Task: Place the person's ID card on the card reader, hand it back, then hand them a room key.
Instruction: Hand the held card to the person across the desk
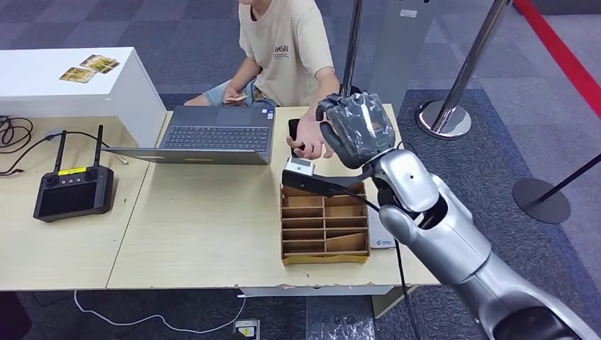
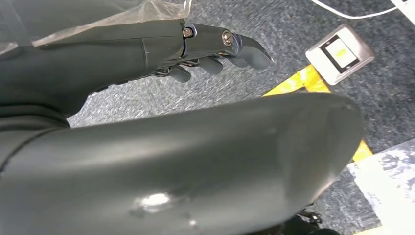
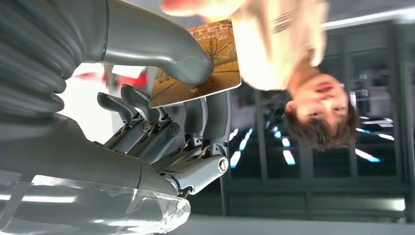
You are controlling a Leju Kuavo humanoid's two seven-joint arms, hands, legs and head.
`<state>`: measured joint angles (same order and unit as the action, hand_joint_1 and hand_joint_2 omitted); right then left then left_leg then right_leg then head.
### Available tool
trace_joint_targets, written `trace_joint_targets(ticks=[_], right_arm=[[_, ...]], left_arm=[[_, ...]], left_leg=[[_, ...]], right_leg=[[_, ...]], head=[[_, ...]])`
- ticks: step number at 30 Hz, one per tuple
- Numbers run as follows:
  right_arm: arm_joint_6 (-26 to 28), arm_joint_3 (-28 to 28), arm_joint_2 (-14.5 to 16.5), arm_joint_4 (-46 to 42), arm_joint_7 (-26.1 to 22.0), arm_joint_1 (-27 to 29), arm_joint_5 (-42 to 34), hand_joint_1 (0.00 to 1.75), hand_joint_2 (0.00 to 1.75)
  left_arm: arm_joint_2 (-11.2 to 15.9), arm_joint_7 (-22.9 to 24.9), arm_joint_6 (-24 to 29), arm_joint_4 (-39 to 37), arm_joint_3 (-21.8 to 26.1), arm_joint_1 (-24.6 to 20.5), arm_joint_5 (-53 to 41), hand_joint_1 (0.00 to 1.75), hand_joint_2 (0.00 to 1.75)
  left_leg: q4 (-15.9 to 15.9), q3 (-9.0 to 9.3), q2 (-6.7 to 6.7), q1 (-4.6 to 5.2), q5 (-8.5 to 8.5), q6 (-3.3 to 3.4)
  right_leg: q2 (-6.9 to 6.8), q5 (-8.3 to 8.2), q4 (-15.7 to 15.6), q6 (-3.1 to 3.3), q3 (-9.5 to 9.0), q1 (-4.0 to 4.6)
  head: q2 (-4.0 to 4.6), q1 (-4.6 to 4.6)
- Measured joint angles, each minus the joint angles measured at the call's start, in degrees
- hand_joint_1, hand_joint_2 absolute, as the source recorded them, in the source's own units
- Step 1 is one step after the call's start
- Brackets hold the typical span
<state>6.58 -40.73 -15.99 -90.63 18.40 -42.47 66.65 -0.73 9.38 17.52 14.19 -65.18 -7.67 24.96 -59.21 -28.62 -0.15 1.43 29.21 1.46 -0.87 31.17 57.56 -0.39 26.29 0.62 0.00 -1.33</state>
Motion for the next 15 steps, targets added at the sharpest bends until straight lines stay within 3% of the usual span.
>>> trace_joint_targets(ticks=[5, 15], right_arm=[[-4.0, -4.4, -0.6, 5.9, -1.0, -2.8, 10.3, 1.75, 1.75], [-4.0, -9.3, -2.0, 14.5, -1.0, -3.2, 11.0, 1.75, 1.75]], left_arm=[[-0.1, 0.0, 0.0, 0.0, -0.3, -0.4, -1.0, 0.0, 0.0], [-0.1, 0.8, -0.1, 0.0, -0.3, -0.5, -1.2, 0.0, 0.0]], left_leg=[[0.0, -0.03, -0.02, 0.0, 0.0, 0.0], [0.0, -0.04, -0.02, 0.0, 0.01, 0.0]], right_leg=[[-0.01, 0.0, 0.0, 0.0, 0.02, 0.0], [-0.01, 0.0, 0.0, 0.0, 0.06, -0.01]], head=[[0.0, 0.0], [0.0, 0.01]])
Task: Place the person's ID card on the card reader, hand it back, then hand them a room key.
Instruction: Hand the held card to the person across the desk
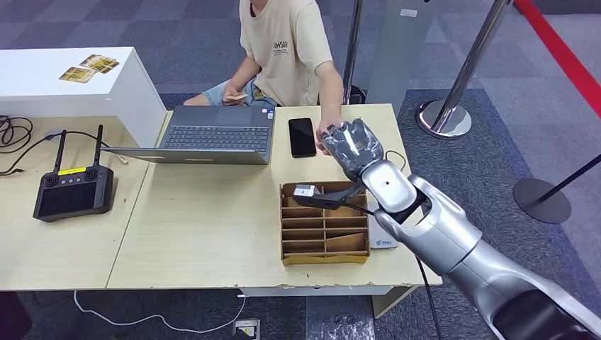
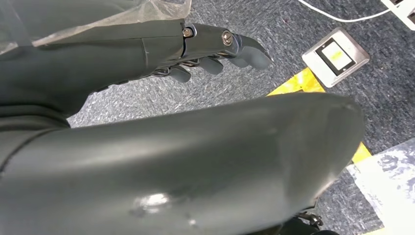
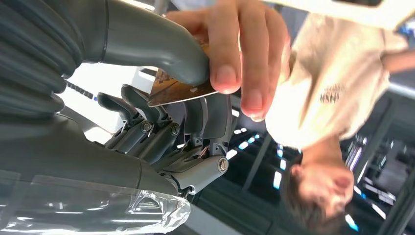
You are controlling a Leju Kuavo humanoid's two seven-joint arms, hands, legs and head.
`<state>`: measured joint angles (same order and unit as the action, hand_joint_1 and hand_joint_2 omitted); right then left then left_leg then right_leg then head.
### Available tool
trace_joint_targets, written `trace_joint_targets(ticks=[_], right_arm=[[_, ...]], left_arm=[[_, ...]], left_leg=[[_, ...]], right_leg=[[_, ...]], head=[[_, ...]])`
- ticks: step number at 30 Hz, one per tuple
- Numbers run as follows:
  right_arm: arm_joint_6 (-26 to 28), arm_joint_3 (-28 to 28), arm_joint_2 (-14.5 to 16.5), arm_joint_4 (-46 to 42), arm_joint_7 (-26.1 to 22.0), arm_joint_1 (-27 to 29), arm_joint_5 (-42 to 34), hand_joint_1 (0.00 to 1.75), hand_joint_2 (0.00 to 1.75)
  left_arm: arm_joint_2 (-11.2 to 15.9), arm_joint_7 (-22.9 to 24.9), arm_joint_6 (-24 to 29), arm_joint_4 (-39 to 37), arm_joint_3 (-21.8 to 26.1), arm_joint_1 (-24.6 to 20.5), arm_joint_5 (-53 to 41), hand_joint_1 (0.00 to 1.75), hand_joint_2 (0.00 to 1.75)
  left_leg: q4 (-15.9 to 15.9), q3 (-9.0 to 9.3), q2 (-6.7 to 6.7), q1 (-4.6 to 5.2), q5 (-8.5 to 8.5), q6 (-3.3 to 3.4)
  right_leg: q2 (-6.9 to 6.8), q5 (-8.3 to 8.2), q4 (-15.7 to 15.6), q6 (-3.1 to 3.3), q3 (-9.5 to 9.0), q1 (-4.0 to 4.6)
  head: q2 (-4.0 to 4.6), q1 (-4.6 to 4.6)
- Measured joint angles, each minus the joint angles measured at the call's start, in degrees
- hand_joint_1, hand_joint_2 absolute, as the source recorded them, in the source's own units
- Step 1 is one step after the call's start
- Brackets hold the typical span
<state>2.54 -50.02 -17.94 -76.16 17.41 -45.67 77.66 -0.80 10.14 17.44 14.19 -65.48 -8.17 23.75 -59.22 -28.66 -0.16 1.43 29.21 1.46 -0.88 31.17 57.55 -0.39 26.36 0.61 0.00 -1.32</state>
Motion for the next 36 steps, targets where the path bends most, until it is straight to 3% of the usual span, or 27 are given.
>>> trace_joint_targets(ticks=[5, 6, 9, 10, 15, 19, 26, 30, 31, 35, 36], right_arm=[[0.3, -1.0, -0.5, 1.9, 0.5, 0.1, -1.1, 1.7, 1.75], [0.3, -1.1, -0.6, 2.1, 0.5, 0.1, -1.2, 1.5, 1.75], [0.7, -1.3, -0.7, 2.8, 0.6, 0.1, -1.5, 0.24, 1.75], [1.1, -1.3, -0.8, 3.0, 0.7, 0.2, -1.7, 0.0, 1.75], [3.6, -1.3, -0.9, 3.7, 1.1, 0.6, -3.2, 0.0, 1.75], [6.3, -0.5, -1.0, 3.3, 1.5, 1.3, -5.6, 0.0, 0.0], [12.0, 3.1, -2.0, -0.8, 3.5, 3.4, -8.6, 0.0, 0.0], [16.1, 6.6, -3.3, -5.3, 3.7, 6.0, -12.4, 0.0, 1.75], [17.2, 7.6, -3.7, -6.5, 3.4, 7.0, -14.3, 0.0, 1.75], [22.0, 11.9, -5.0, -11.2, 1.7, 12.2, -22.9, 0.0, 0.0], [23.0, 13.0, -5.3, -12.4, 1.2, 13.7, -25.1, 0.0, 0.0]], left_arm=[[0.0, 0.2, -0.1, 0.0, 0.0, 0.0, -0.2, 0.0, 0.0], [0.0, 0.2, -0.1, 0.0, 0.0, 0.0, -0.3, 0.0, 0.0], [0.0, 0.3, -0.1, 0.0, 0.0, -0.1, -0.5, 0.0, 0.0], [0.0, 0.3, -0.1, 0.0, 0.0, -0.1, -0.5, 0.0, 0.0], [0.0, 0.3, -0.1, 0.0, 0.0, -0.1, -0.7, 0.0, 0.0], [0.0, 0.2, 0.0, 0.0, 0.0, -0.1, -0.7, 0.0, 0.0], [0.0, -0.2, 1.0, 0.0, 0.0, 0.2, -0.2, 0.0, 0.0], [0.0, -0.9, 1.7, 0.0, 0.1, 0.8, 0.7, 0.0, 0.0], [0.0, -1.1, 1.9, 0.0, 0.2, 1.0, 0.9, 0.0, 0.0], [0.0, -1.7, 2.2, 0.0, 0.4, 1.6, 2.0, 0.0, 0.0], [0.0, -1.3, 1.9, 0.0, 0.5, 1.7, 2.3, 0.0, 0.0]], left_leg=[[0.0, -0.01, 0.0, 0.0, 0.0, 0.0], [0.0, -0.01, 0.0, 0.0, 0.0, 0.0], [0.0, -0.01, 0.0, 0.0, 0.0, 0.0], [0.0, -0.01, 0.01, 0.0, 0.0, 0.0], [0.0, 0.0, 0.01, 0.0, 0.0, 0.0], [0.0, 0.0, 0.01, -0.01, 0.0, 0.0], [0.0, 0.01, 0.01, -0.01, 0.0, 0.0], [0.0, 0.01, 0.0, -0.01, 0.01, 0.01], [0.0, 0.02, 0.0, -0.01, 0.01, 0.01], [0.0, 0.03, 0.0, 0.0, 0.01, 0.02], [0.0, 0.03, 0.0, 0.0, 0.01, 0.02]], right_leg=[[0.0, 0.0, 0.0, 0.0, 0.01, 0.0], [0.0, 0.0, 0.0, 0.0, 0.01, 0.0], [0.0, 0.0, 0.0, 0.0, 0.02, 0.0], [0.0, 0.0, 0.0, 0.0, 0.02, 0.0], [0.01, 0.0, 0.0, 0.0, 0.02, 0.0], [0.01, 0.0, 0.0, 0.0, 0.02, 0.0], [0.01, 0.0, 0.0, 0.0, 0.02, -0.01], [0.01, 0.0, 0.0, 0.0, 0.02, -0.01], [0.01, 0.0, 0.0, 0.0, 0.02, -0.01], [0.01, 0.0, 0.0, 0.0, 0.0, -0.02], [0.01, 0.0, 0.0, 0.0, 0.0, -0.02]], head=[[0.0, 0.0], [0.0, 0.0], [0.0, 0.0], [0.0, 0.0], [0.0, 0.01], [0.0, 0.01], [0.0, 0.0], [0.0, 0.01], [0.0, 0.0], [0.0, 0.0], [0.0, 0.01]])
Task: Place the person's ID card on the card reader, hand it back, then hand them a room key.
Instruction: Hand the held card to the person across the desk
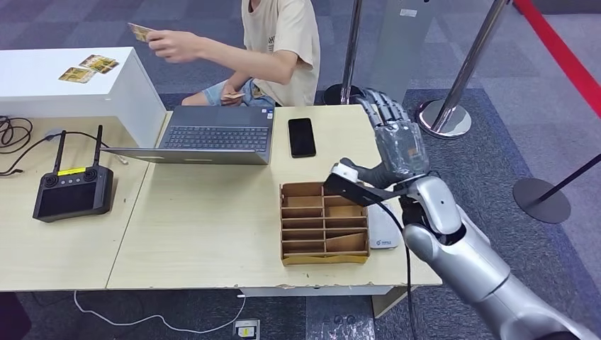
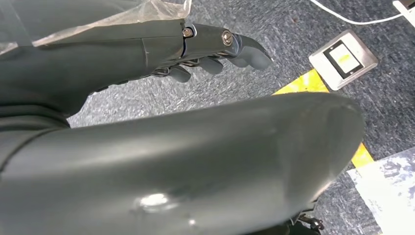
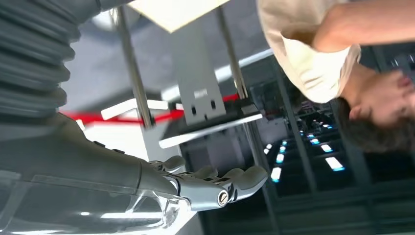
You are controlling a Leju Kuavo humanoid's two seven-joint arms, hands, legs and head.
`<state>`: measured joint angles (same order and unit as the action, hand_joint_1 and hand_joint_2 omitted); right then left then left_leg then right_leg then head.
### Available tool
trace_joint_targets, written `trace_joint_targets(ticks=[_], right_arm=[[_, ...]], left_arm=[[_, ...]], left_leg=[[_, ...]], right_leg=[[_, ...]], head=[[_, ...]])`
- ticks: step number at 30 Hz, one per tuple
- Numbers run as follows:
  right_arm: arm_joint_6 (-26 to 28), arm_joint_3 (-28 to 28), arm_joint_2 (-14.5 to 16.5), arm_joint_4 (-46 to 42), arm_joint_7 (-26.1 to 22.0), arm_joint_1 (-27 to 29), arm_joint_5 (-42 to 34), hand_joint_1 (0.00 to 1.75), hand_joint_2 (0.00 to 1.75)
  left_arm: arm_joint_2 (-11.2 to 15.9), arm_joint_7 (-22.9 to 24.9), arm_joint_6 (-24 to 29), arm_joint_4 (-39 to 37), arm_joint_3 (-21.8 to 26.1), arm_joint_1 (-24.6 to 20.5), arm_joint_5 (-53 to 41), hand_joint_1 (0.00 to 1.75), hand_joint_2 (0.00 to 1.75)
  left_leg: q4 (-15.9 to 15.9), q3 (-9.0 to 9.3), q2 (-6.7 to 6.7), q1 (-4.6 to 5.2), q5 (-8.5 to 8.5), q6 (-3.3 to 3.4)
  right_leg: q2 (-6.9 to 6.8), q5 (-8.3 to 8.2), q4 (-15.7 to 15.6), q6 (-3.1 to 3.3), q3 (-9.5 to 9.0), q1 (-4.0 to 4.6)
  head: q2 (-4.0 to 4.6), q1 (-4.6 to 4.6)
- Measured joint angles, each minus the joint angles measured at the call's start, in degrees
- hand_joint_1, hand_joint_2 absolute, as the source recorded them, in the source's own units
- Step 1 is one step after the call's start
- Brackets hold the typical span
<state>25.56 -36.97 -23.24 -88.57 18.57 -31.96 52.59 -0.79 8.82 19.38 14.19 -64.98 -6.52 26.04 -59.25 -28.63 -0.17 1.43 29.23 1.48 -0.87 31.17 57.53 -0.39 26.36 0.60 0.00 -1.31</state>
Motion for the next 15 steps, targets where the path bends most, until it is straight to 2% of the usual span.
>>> trace_joint_targets(ticks=[4, 8, 15], right_arm=[[6.4, 5.6, -1.1, -3.7, -4.3, 7.9, -9.4, 0.0, 0.0], [12.6, 12.4, -2.2, -7.2, -7.5, 16.5, -17.2, 0.0, 0.0], [14.5, 26.1, -2.2, -13.2, -13.6, 30.3, -26.5, 0.0, 0.0]], left_arm=[[0.0, 2.8, -1.9, 0.0, 0.1, 0.3, 1.2, 0.0, 0.0], [0.1, 3.1, -2.0, 0.0, 0.5, 0.5, 2.1, 0.0, 0.0], [0.1, 3.1, -1.3, 0.0, 1.6, 0.5, 3.6, 0.0, 0.0]], left_leg=[[0.0, 0.02, -0.05, -0.01, 0.0, 0.0], [0.0, 0.02, -0.06, 0.01, 0.01, 0.01], [0.0, 0.02, -0.06, 0.01, 0.02, 0.01]], right_leg=[[-0.03, 0.0, 0.0, -0.01, -0.04, 0.0], [-0.03, 0.01, 0.0, -0.01, -0.04, 0.0], [-0.03, 0.01, 0.0, -0.01, -0.04, 0.0]], head=[[0.0, -0.01], [0.0, -0.01], [0.0, -0.02]])
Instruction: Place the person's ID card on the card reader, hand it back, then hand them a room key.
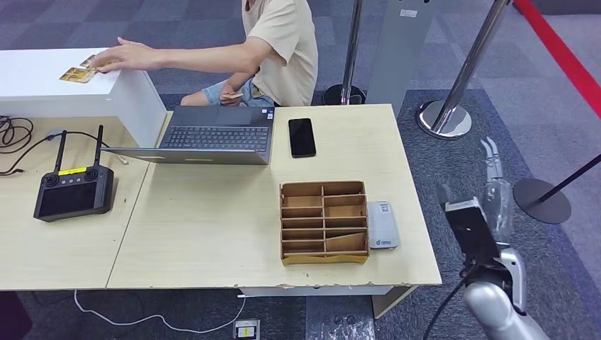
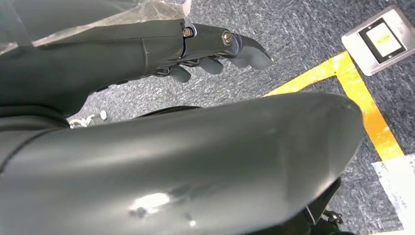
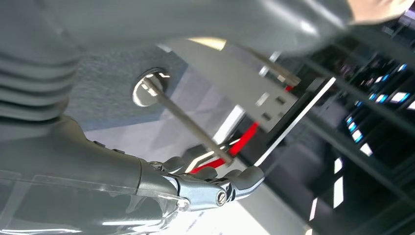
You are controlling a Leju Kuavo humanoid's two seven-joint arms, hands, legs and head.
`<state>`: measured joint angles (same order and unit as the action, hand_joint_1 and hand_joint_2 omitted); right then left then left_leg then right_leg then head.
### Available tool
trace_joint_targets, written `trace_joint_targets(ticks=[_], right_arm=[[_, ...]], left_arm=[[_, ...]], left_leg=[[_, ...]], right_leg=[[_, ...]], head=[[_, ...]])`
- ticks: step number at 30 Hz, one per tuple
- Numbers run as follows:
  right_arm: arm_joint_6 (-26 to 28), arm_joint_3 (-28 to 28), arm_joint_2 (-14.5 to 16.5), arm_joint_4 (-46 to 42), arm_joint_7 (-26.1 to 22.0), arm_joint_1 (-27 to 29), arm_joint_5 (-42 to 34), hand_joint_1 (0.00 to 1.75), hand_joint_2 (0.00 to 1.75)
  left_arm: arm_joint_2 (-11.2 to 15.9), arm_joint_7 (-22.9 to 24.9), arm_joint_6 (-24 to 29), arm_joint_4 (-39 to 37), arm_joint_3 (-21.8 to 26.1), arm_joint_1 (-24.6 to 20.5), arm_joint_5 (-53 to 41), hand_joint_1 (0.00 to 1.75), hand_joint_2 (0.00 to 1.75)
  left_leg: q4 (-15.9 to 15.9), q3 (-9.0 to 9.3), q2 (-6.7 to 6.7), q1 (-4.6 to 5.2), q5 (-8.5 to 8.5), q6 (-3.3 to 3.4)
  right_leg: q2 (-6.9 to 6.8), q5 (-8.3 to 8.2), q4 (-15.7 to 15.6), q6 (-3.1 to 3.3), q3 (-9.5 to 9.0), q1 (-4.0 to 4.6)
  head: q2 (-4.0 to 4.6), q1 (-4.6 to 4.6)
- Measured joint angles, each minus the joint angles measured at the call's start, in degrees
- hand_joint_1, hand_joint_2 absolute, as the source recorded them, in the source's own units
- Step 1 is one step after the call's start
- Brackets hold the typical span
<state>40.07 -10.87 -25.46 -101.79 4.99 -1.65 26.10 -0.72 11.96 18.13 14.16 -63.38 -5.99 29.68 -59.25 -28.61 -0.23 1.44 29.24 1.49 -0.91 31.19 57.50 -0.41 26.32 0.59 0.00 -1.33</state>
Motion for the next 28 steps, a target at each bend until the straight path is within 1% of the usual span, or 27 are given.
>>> trace_joint_targets(ticks=[3, 7, 15, 17, 21, 25, 27, 28], right_arm=[[0.0, 6.0, 1.3, -0.9, -3.1, 5.2, -3.6, 0.0, 0.0], [0.1, 12.7, 4.1, -0.2, -8.5, 10.1, -7.6, 0.0, 0.0], [0.0, 23.9, 13.4, 7.1, -19.0, 14.7, -11.1, 0.0, 0.0], [0.0, 26.1, 15.8, 10.6, -21.0, 15.1, -11.0, 0.0, 0.0], [0.0, 30.1, 19.6, 18.9, -22.8, 14.5, -9.9, 0.0, 0.0], [0.0, 35.2, 22.2, 30.6, -24.6, 10.6, -9.0, 0.0, 0.0], [0.0, 38.4, 22.9, 37.7, -25.4, 7.8, -9.0, 0.0, 0.0], [0.0, 39.2, 23.0, 39.7, -25.6, 7.1, -9.0, 0.0, 0.0]], left_arm=[[0.0, 0.0, 0.3, 0.0, 0.4, 0.0, 0.7, 0.0, 0.0], [0.0, 0.0, 0.8, 0.0, 1.2, 0.0, 1.4, 0.0, 0.0], [-0.4, 0.1, 2.0, 0.0, 2.6, 0.0, 2.5, 0.0, 0.0], [-0.6, 0.2, 2.3, 0.0, 3.1, 0.0, 3.6, 0.0, 0.0], [-1.0, 0.2, 3.0, 0.0, 4.4, 0.0, 5.8, 0.0, 0.0], [-1.4, 0.2, 3.8, 0.0, 5.5, 0.0, 6.5, 0.0, 0.0], [-1.5, 0.2, 4.0, 0.0, 5.7, 0.0, 6.6, 0.0, 0.0], [-1.5, 0.2, 4.1, 0.0, 5.7, 0.0, 6.6, 0.0, 0.0]], left_leg=[[0.0, 0.0, -0.01, 0.0, 0.0, 0.0], [0.0, 0.01, 0.03, -0.01, 0.01, 0.0], [0.1, 0.05, 0.1, -0.02, 0.0, -0.01], [0.1, 0.05, 0.11, -0.02, 0.0, -0.01], [0.1, 0.05, 0.13, -0.01, 0.01, -0.01], [0.1, 0.08, 0.17, -0.01, 0.0, -0.01], [0.1, 0.09, 0.19, -0.01, 0.0, -0.01], [0.1, 0.1, 0.2, -0.01, 0.0, -0.01]], right_leg=[[0.01, 0.0, 0.0, 0.0, 0.0, 0.01], [0.02, 0.01, 0.0, 0.0, 0.02, 0.01], [0.07, 0.04, 0.0, 0.04, 0.02, 0.03], [0.07, 0.04, 0.0, 0.04, 0.02, 0.03], [0.08, 0.05, 0.0, 0.05, 0.02, 0.03], [0.1, 0.04, 0.0, 0.06, 0.03, 0.03], [0.12, 0.03, 0.0, 0.06, 0.03, 0.02], [0.12, 0.03, 0.0, 0.07, 0.04, 0.02]], head=[[0.0, 0.01], [0.0, 0.01], [0.0, 0.01], [0.0, 0.01], [0.0, 0.0], [0.0, 0.01], [0.0, 0.01], [0.0, 0.01]])
